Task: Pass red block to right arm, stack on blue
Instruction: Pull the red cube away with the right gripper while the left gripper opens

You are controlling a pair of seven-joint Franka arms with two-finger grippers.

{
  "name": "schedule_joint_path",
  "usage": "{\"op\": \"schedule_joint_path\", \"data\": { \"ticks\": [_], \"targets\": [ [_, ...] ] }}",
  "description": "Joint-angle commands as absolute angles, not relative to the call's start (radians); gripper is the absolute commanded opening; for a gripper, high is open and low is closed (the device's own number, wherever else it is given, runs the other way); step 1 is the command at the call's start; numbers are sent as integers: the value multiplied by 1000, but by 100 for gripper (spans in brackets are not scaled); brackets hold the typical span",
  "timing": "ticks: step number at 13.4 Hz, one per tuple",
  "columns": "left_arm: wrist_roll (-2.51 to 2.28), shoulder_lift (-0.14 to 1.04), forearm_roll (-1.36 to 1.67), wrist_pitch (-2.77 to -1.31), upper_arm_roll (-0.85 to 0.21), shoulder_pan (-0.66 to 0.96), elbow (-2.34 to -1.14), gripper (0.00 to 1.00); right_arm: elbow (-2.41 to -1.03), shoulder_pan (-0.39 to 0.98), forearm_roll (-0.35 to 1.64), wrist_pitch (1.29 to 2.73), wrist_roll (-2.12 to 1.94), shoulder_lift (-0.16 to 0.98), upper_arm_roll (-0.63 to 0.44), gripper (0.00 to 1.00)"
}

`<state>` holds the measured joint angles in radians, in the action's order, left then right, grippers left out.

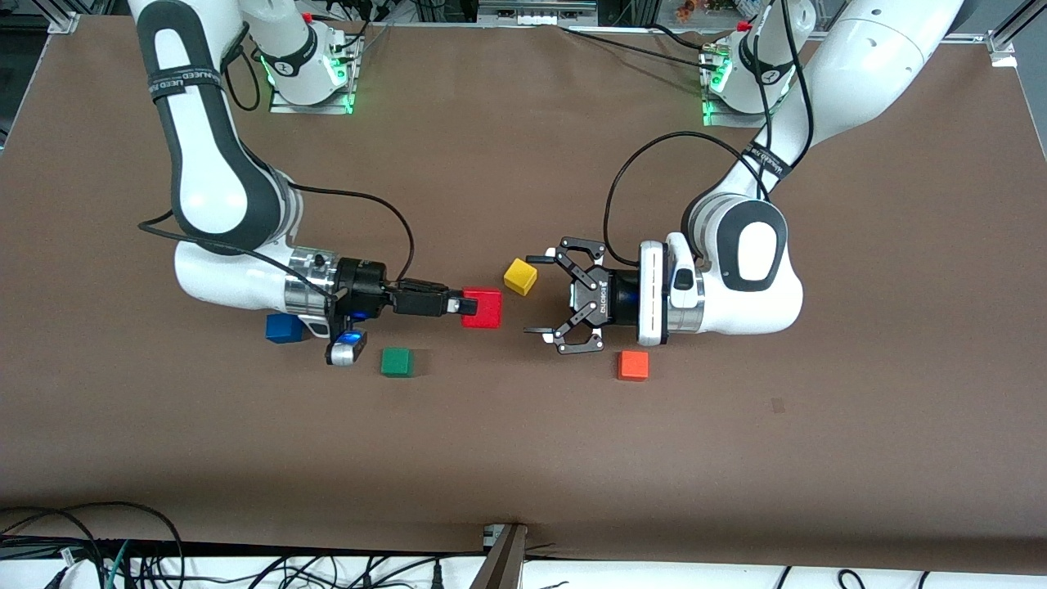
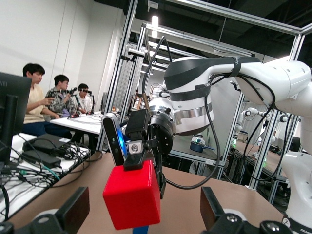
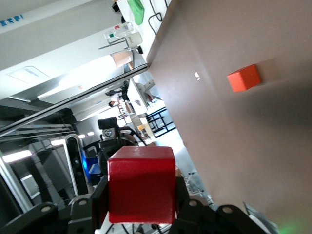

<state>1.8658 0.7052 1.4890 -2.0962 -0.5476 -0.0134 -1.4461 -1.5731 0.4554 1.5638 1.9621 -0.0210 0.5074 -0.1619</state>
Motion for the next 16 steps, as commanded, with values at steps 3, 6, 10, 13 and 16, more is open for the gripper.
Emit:
{"op": "schedule_joint_path", "data": {
  "ticks": [3,6,10,13,16],
  "targets": [
    [1521,647,1252,-2083,-545,-52,-1433,100,-1557,440,1245,1944,-26,462,-184,0],
    [1338,618,1134,-2053,-543,-60,-1433,100,-1559,440,979,1944,-49,436,-186,0],
    [1127,592,938,-1978,-542,-75,-1433,100,-1574,443,705,1918,-118,420,-230,0],
    [923,562,709,-1867,-538,-98,-1430,100,-1627,443,568,1901,-220,403,-303,0],
    [740,555,433,-1676,-537,-101,-1330,100,-1709,443,458,1908,-320,388,-382,0]
  ]
}}
